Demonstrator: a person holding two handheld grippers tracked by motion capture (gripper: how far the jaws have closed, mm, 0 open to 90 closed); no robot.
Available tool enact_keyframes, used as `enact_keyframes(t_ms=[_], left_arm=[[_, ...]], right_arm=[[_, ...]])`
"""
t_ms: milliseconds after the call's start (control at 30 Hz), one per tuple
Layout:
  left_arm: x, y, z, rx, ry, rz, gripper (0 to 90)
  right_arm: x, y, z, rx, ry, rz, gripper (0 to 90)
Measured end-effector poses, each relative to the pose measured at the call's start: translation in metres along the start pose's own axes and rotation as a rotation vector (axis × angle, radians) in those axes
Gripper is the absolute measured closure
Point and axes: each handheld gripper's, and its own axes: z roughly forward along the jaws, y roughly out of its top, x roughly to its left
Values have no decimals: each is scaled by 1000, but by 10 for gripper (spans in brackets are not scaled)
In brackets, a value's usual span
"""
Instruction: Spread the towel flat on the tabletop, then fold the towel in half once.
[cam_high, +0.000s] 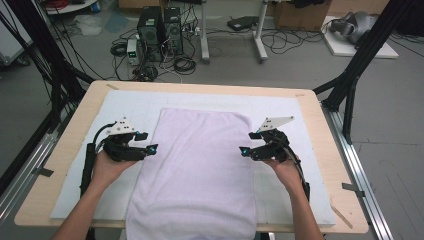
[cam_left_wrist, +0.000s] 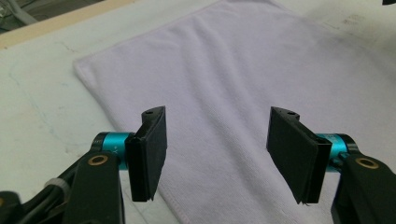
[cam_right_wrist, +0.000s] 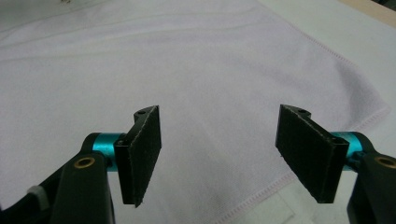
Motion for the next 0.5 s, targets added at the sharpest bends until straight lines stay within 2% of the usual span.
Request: enact_keyframes(t_ms=[100,200,367,500], left_arm=[[5,8,0,10,16,10,378],[10,15,0,22,20,-2,380],[18,28,1,15,33,8,380],[25,38,4,18,39,15,380]], right_arm=[[-3,4,-1,-8,-1,5,305],[-9,8,-2,9,-3,15,298],[-18,22,-5,19,-16,1,295],[-25,31,0,29,-16,-10,295]])
